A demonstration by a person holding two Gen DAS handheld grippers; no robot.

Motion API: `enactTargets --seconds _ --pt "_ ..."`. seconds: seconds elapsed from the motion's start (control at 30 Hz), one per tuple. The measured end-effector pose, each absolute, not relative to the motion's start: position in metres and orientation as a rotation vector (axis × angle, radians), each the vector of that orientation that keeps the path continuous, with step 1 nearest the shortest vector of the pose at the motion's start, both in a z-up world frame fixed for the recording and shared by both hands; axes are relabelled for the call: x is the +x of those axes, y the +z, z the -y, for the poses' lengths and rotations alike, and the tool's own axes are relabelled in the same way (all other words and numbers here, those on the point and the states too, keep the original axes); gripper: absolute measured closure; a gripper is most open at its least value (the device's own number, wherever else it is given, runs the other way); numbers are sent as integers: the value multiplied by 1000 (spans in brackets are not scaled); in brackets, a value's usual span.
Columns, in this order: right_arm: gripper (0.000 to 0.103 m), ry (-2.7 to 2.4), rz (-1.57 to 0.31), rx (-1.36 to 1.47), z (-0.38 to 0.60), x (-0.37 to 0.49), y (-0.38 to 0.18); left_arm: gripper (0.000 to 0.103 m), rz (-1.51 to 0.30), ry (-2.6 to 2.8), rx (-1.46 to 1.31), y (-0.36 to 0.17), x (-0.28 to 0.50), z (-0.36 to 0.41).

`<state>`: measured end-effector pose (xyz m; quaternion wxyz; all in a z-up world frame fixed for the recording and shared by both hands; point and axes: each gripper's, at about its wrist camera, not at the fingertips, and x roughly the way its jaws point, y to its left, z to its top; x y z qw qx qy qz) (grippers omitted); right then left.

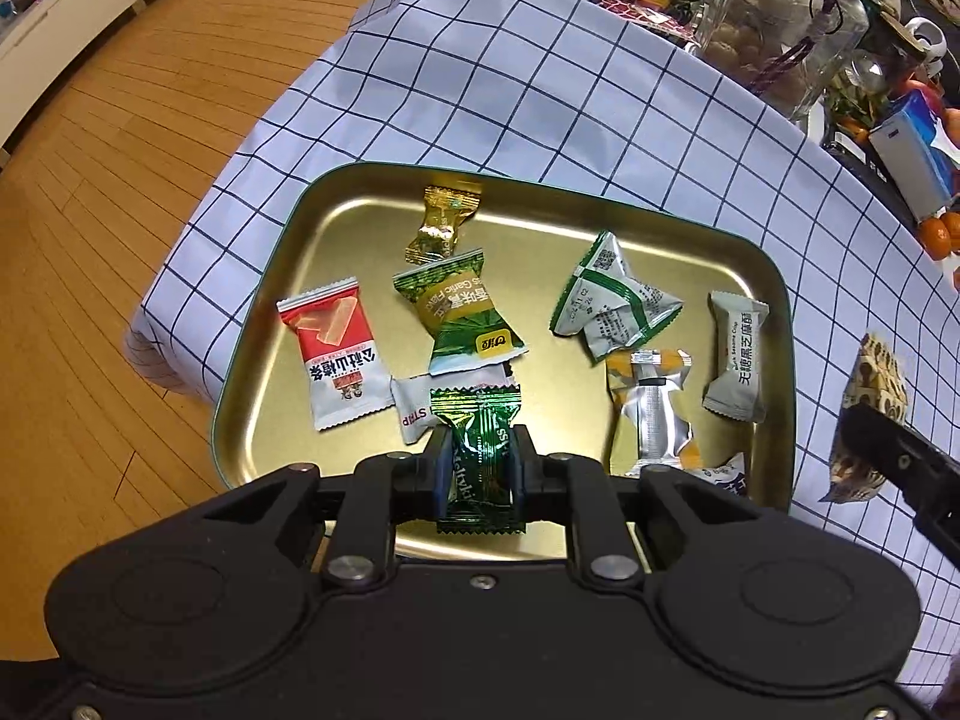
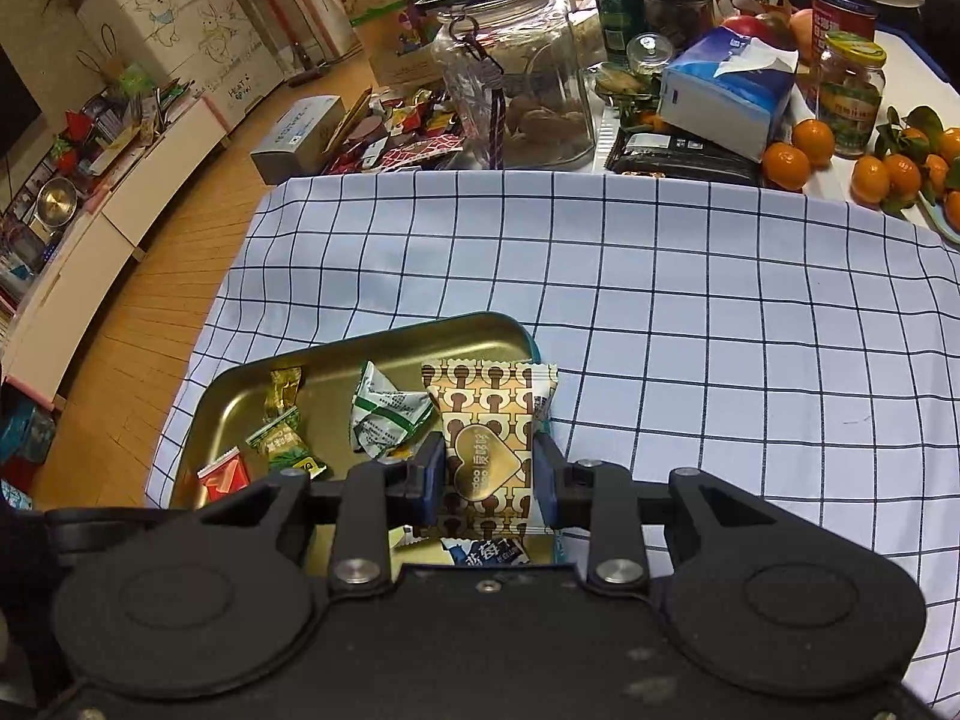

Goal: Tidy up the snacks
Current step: 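Carry both candies over the gold tray and open both grippers to drop them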

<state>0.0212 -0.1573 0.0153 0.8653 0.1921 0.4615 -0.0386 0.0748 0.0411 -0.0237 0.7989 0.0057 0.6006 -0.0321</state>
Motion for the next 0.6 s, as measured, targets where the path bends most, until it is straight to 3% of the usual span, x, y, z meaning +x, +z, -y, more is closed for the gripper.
enactTargets --seconds 0.43,0.6 --pt "70 -54 -985 374 142 31 8 77 -1277 -54 10 -27 81 -40" --pt "70 -39 -990 370 135 34 6 69 -1286 -61 -11 -28 82 -42"
